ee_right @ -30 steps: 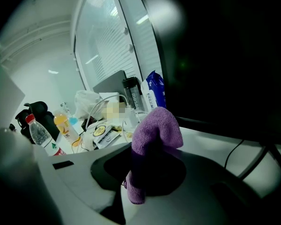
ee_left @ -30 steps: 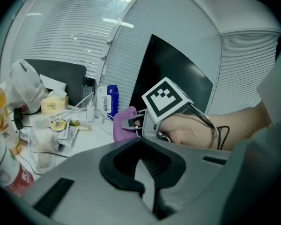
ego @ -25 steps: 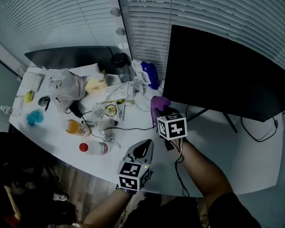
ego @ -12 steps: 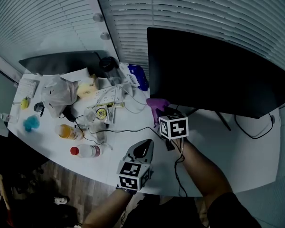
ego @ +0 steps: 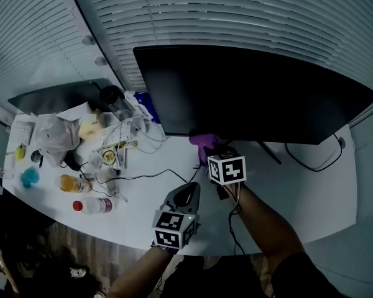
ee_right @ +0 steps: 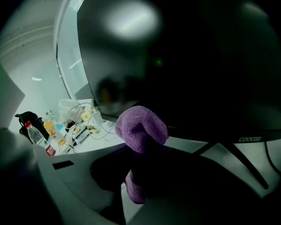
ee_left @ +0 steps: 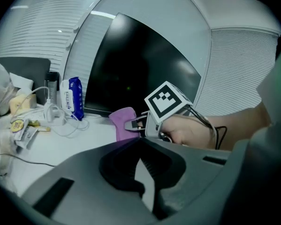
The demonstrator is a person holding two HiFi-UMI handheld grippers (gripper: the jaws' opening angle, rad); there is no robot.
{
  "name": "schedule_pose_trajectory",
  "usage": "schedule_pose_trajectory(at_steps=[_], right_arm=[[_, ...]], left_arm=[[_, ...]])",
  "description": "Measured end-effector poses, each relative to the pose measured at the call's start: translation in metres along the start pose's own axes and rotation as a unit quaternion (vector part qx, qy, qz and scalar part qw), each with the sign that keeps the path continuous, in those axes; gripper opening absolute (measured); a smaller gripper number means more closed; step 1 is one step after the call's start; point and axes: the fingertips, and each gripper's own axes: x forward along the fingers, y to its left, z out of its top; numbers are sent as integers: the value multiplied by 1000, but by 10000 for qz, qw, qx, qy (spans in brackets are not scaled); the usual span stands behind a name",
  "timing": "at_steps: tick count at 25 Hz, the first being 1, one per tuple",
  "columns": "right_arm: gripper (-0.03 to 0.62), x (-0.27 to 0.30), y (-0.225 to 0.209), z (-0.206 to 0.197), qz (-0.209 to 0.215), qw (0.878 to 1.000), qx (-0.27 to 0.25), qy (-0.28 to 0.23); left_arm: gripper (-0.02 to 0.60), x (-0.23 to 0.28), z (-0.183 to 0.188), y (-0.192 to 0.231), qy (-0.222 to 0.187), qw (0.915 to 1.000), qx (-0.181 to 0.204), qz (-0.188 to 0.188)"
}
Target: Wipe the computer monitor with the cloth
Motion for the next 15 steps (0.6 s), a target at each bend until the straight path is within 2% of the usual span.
schedule_pose_trajectory(at_steps=[15], right_arm=[[80, -76, -141, -37, -615, 9965, 563, -27]], left_arm=[[6, 76, -3, -101, 285, 9980, 190, -523]])
